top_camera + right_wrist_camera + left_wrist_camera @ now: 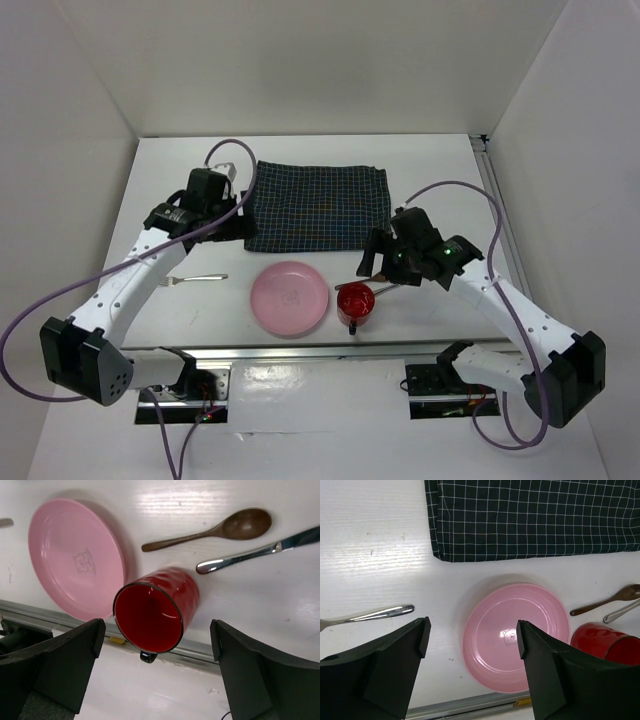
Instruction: Set the dinner table for one person
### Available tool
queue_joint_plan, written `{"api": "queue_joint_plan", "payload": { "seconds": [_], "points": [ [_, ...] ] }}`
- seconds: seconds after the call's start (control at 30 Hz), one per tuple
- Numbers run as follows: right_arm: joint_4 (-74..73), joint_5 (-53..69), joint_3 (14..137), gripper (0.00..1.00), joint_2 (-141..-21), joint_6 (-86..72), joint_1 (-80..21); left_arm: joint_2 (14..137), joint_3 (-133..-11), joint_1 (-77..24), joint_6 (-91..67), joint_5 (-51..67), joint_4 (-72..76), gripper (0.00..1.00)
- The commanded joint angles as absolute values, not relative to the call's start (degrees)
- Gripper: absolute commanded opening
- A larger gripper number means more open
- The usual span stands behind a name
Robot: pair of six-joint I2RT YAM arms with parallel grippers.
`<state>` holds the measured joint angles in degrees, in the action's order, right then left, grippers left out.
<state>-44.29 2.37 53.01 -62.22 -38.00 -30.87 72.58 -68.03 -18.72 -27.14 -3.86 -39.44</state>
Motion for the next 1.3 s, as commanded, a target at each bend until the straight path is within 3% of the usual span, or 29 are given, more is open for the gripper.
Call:
{"api": "queue_joint_plan", "payload": {
  "seconds": [0.0, 0.17, 0.27, 0.47, 0.77, 0.8, 0.9, 1.17, 1.27],
  "points": [
    [-47.54, -1.57, 52.56, 0.98, -62.83, -42.62, -33.65, 73.04, -68.03, -19.42, -27.33, -4.92, -38.58, 0.88],
    [-47.12, -4.22, 49.67, 0.84, -65.12, -45.09, -37.87, 73.56, -66.88, -19.95, -27.33, -4.31, -37.88, 0.86],
    [-45.89, -4.22, 46.86, 0.68, -65.65, -47.2, -38.58, 74.79, -66.09, -19.95, -27.33, -4.83, -37.18, 0.86],
    [-42.02, -2.99, 43.33, 0.63, -67.49, -48.34, -38.58, 76.03, -65.57, -19.95, -27.33, -4.83, -36.65, 0.85],
    [-40.96, -5.36, 43.95, 0.23, -69.87, -48.87, -38.58, 76.55, -66.09, -19.95, -27.33, -4.83, -36.65, 0.85],
    [-40.96, -5.88, 44.99, 0.13, -69.87, -48.87, -38.58, 76.55, -66.09, -19.95, -27.33, -4.83, -36.65, 0.85],
    [-45.34, -7.9, 49.72, 0.0, -69.87, -48.17, -38.58, 77.08, -66.09, -19.95, -27.33, -4.83, -36.65, 0.85],
    [-53.17, -17.21, 74.15, 0.0, -75.57, -36.32, -34.73, 77.08, -66.09, -19.95, -28.48, -9.4, -38.75, 0.88],
    [-52.12, -19.42, 86.45, 0.0, -85.84, -29.64, -29.9, 77.08, -65.4, -19.95, -30.75, -10.98, -39.98, 1.0]
  ]
}}
